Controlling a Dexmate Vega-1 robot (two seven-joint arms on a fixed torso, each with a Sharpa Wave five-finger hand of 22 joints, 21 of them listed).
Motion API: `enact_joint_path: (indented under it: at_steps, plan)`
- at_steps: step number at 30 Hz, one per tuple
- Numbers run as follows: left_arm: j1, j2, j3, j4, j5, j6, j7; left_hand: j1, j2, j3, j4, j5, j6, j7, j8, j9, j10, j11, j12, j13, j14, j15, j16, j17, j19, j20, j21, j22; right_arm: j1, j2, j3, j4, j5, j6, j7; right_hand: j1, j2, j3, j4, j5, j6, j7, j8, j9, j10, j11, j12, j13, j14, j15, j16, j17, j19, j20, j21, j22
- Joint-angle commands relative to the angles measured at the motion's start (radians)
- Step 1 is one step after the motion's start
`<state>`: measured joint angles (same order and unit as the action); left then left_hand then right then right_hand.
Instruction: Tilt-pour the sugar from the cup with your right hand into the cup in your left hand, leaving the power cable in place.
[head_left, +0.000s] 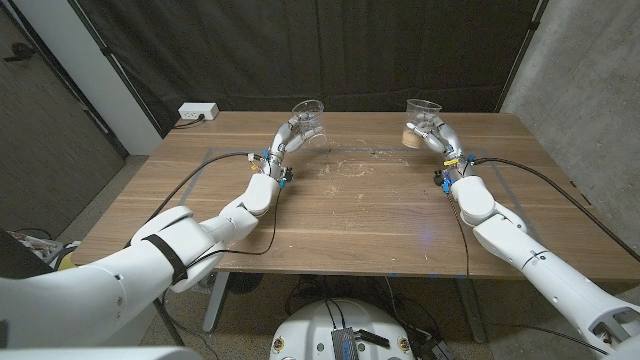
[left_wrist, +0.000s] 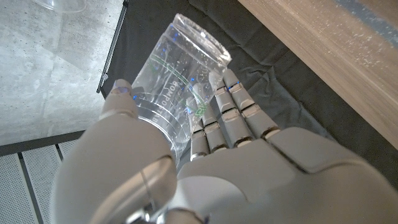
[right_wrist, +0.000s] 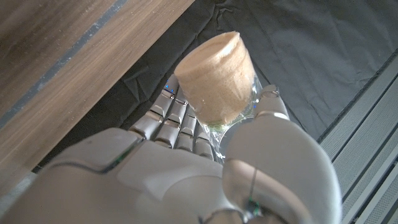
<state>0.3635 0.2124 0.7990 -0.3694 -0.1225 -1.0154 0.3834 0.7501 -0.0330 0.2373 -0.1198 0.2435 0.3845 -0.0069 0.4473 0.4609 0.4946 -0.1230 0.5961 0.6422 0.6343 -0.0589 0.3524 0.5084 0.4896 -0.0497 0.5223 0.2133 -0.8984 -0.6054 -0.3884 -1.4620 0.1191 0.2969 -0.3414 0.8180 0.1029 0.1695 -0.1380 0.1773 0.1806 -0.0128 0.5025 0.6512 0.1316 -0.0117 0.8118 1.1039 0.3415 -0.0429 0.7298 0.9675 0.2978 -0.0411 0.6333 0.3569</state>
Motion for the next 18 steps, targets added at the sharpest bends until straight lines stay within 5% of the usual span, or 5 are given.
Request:
enact_joint_path:
  at_steps: [1, 3, 6, 18]
  plan:
    - [0.095, 0.041, -0.048, -0.211, 0.059, 0.045, 0.128, 0.007, 0.014, 0.002, 0.004, -0.002, 0.024, 0.005, 0.012, 0.004, 0.016, 0.003, 0.013, 0.006, 0.022, -0.093, 0.008, 0.004, 0.015, -0.012, 0.009, 0.006, 0.010, 0.013, -0.015, 0.024, -0.090, 0.012, -0.028, -0.003, -0.003, -0.005, 0.004, 0.001, 0.005, -0.001, -0.005, 0.005, 0.003, 0.000, -0.007, 0.000, 0.007, -0.154, 0.000, -0.001, -0.003, -0.017, 0.005, 0.001]
    - [0.159, 0.090, -0.066, -0.392, 0.052, 0.177, 0.145, 0.007, 0.014, 0.001, 0.005, -0.003, 0.025, 0.006, 0.013, 0.005, 0.020, 0.002, 0.015, 0.007, 0.026, -0.094, 0.009, 0.004, 0.015, -0.012, 0.010, 0.006, 0.012, 0.016, -0.016, 0.031, -0.099, 0.017, -0.032, -0.003, -0.003, -0.005, 0.004, 0.001, 0.005, -0.001, -0.005, 0.005, 0.004, 0.000, -0.008, 0.000, 0.006, -0.153, -0.001, -0.002, -0.004, -0.017, 0.004, 0.000]
    - [0.200, 0.122, -0.077, -0.512, 0.024, 0.288, 0.127, 0.010, 0.018, 0.002, 0.005, -0.005, 0.029, 0.010, 0.014, 0.007, 0.024, 0.004, 0.017, 0.009, 0.028, -0.093, 0.009, 0.005, 0.019, -0.010, 0.013, 0.007, 0.016, 0.021, -0.020, 0.043, -0.109, 0.018, -0.034, -0.003, -0.003, -0.005, 0.005, 0.001, 0.004, -0.001, -0.005, 0.006, 0.004, 0.000, -0.008, -0.001, 0.007, -0.155, -0.003, -0.004, -0.004, -0.016, 0.004, -0.001]
    - [0.181, 0.092, -0.070, -0.461, 0.037, 0.270, 0.119, 0.015, 0.026, 0.003, 0.007, -0.013, 0.026, 0.012, 0.013, 0.011, 0.020, 0.005, 0.019, 0.016, 0.026, -0.089, 0.005, 0.009, 0.016, -0.008, 0.016, 0.008, 0.029, 0.039, -0.026, 0.093, -0.106, 0.054, -0.022, -0.005, -0.001, -0.008, 0.006, 0.001, 0.005, -0.002, -0.006, 0.008, 0.007, 0.000, -0.010, -0.002, 0.008, -0.156, -0.001, -0.004, -0.006, -0.016, 0.005, -0.006]
